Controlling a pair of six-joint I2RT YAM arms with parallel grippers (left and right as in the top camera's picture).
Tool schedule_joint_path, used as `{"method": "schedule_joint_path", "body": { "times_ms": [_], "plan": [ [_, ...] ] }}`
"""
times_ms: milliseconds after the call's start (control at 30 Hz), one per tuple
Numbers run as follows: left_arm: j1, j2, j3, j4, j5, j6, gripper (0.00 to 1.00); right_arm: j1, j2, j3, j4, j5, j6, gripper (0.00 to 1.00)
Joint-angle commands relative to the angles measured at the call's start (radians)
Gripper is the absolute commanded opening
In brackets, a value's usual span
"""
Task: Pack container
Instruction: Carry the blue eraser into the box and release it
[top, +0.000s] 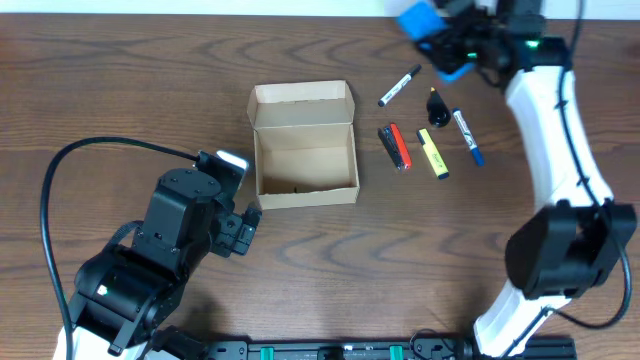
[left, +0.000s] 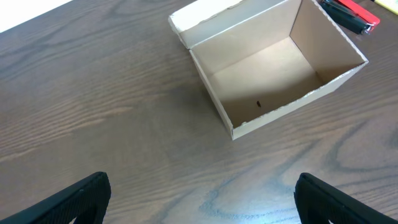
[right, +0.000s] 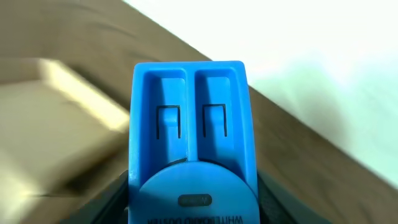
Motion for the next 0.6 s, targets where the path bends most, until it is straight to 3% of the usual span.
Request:
{"method": "schedule_joint_path", "body": {
  "times_ms": [0,233,567],
  "plan": [
    [0.0,0.0,0.012,-0.003,0.007,0.018,0.95,0.104,-0.003,0.002,-0.051,-0.026,-0.088,0.46],
    [0.001,0.0,0.012,-0.003,0.007,0.018,0.95,0.308,-0.002,0.001,-0.209,-0.013,-0.248,0.44],
    [0.001,0.0,0.012,-0.003,0.007,0.018,0.95,0.474,0.014,-0.035,-0.299,0.023,-0.329,0.43]
  ]
}}
